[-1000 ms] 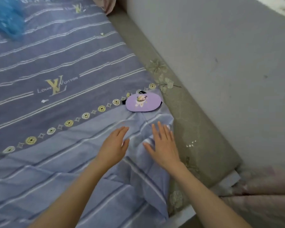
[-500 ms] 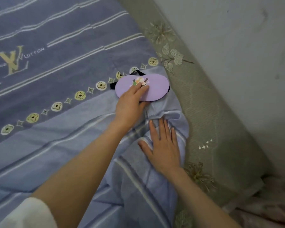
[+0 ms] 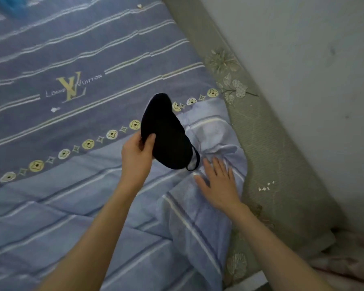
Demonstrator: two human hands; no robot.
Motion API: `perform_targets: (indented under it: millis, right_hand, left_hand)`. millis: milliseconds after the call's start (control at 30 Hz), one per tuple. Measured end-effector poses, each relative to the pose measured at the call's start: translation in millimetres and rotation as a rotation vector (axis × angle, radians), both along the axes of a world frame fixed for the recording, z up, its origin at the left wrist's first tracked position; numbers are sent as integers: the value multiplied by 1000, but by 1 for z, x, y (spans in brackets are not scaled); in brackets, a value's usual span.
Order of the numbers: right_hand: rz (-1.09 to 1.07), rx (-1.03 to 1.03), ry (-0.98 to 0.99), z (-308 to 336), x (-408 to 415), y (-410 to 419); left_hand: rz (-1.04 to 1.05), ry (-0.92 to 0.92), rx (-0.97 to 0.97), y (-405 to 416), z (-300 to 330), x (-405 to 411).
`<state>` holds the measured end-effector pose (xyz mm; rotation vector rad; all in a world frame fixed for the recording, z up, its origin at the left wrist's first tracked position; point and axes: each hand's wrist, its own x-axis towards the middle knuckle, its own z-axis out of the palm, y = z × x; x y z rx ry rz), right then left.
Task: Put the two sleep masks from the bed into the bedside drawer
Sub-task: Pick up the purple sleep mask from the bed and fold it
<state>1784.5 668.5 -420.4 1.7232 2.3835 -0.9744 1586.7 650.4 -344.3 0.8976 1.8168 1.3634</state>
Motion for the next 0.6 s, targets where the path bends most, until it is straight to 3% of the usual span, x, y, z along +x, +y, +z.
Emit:
perform_targets:
  millis: [100, 200, 367, 433, 533, 600]
  right_hand:
    - [-171, -63, 318, 40, -9, -28]
    - [-337, -265, 596, 77, -23, -65]
    - [-658, -789, 795, 94, -44, -102]
    - [-790, -882, 830, 98, -48, -113]
    - [-813, -859, 744, 98, -53, -125]
    - [-779, -861, 733, 100, -61, -133]
  left_hand:
    - [56, -301, -28, -43, 14, -4]
    - [139, -405, -57, -91, 18, -5]
    - [205, -513, -76, -152, 13, -2]
    - [179, -392, -81, -169, 13, -1]
    - [-20, 127, -142, -192, 12, -4]
    - [-142, 311, -131, -205, 9, -7]
